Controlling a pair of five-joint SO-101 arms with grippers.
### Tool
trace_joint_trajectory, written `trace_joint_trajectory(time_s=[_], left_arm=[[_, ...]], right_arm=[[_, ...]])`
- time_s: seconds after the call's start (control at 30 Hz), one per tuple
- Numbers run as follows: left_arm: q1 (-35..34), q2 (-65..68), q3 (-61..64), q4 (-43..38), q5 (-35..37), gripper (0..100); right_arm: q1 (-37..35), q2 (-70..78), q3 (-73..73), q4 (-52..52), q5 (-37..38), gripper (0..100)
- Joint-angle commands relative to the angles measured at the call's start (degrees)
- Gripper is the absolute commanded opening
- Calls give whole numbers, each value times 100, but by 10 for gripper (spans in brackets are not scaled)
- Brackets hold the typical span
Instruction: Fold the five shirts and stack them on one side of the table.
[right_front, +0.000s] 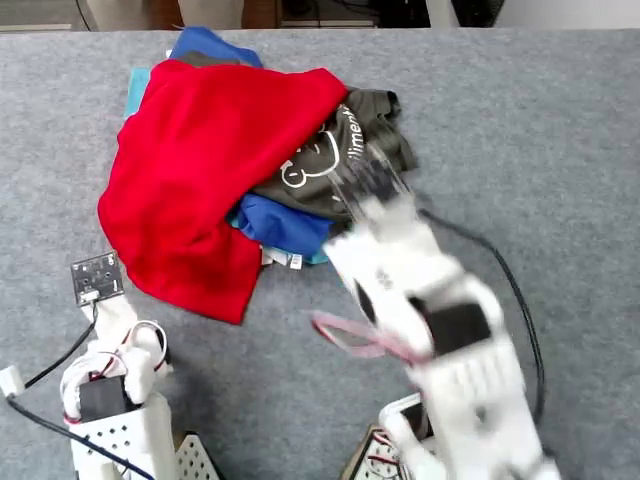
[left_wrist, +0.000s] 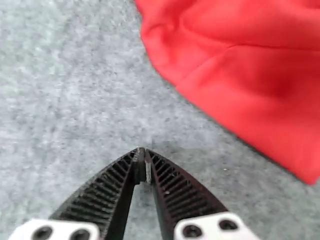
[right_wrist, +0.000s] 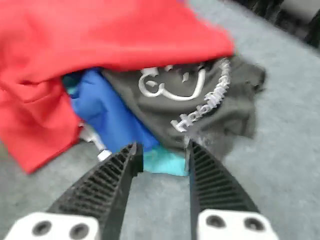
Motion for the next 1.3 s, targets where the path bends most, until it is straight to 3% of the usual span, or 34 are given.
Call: trace_joint_trajectory(time_s=[0.0,0.07,0.2,0.3,0.47,0.63,0.87,1.0,1.13,1.27], left_arm=[[-149,-22,-132,-70,-352,19],[-211,-22,-167,-70,-712,19],[-1257,-189,-897,-70,-1829,19],[-1530,-268,-1116,-281,-2251,20],[-1433,-251,-35,-1152,-2602,19],[-1820,-251,-563,-1925,-2673,19],[-1802,-242,-615,-2004,-2664,19],[-1820,-224,-949,-1459,-2286,20],[-1793,-224,-1530,-246,-1582,21],[-1793,-215,-1793,308,-1407,21]], right_arm=[[-444,2325,-2545,352,-167,160],[-611,3248,-3530,448,-255,160],[-822,4769,-5156,484,-290,160],[-919,5710,-6088,484,-281,160],[-1051,6949,-7169,545,-316,160],[-1218,7881,-8013,923,-316,160],[-1305,9077,-8963,1187,-325,157],[-1279,9701,-9446,1345,-325,154],[-1279,9982,-10290,1697,-343,16],[-1279,10105,-11081,2163,-167,0]])
